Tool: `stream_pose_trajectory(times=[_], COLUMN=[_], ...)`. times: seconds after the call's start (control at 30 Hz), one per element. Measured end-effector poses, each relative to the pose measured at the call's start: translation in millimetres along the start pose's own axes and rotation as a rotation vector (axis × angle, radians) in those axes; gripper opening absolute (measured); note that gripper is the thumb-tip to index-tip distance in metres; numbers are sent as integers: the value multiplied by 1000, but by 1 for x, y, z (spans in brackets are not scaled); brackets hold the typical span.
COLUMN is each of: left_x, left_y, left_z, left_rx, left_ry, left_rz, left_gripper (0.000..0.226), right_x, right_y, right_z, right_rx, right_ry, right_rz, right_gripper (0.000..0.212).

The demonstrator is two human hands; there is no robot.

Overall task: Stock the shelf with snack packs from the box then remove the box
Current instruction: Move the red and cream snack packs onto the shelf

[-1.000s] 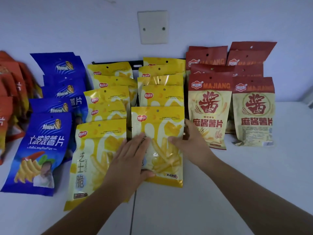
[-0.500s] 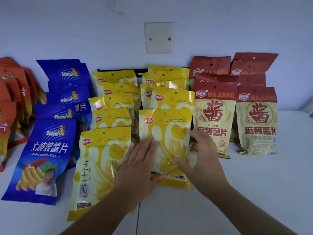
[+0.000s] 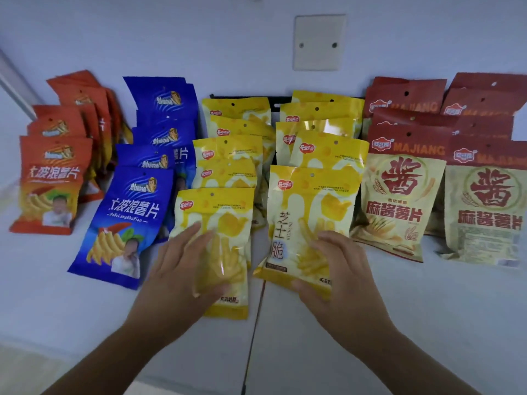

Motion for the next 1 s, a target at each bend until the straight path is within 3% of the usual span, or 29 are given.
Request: stream_pose_trajectory(times=[0.13, 0.37, 0.43, 0.67, 1.0], left_x=[-13, 6, 13, 14, 5], left_y=[-22, -12, -2, 44, 72], left_z=[-51, -78, -78, -80, -81], left_rx=[-146, -58, -24, 141, 182], left_ry=[9, 24, 31, 215, 221], left_rz=[-18, -156, -157, -52, -81], left_gripper=[102, 106, 104, 100, 95], right_x=[33, 101, 112, 128, 141], right_y=[-8, -16, -8, 36, 54], right_z=[-41, -82, -83, -82, -84], right_rx=[-63, 114, 167, 386, 529], right_ry=[112, 229, 143, -156, -254], right_rz=[-99, -293, -278, -109, -42], right_gripper=[57, 89, 92, 68, 68])
Point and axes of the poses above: each hand's wrist, its own y-axis towards the middle knuckle, its own x-axis out of the palm, z = x × y, the point moved 6 cm from there along y, towards the middle knuckle, and after that the axes turned 14 degrees about -x, right-handed, at the moved point
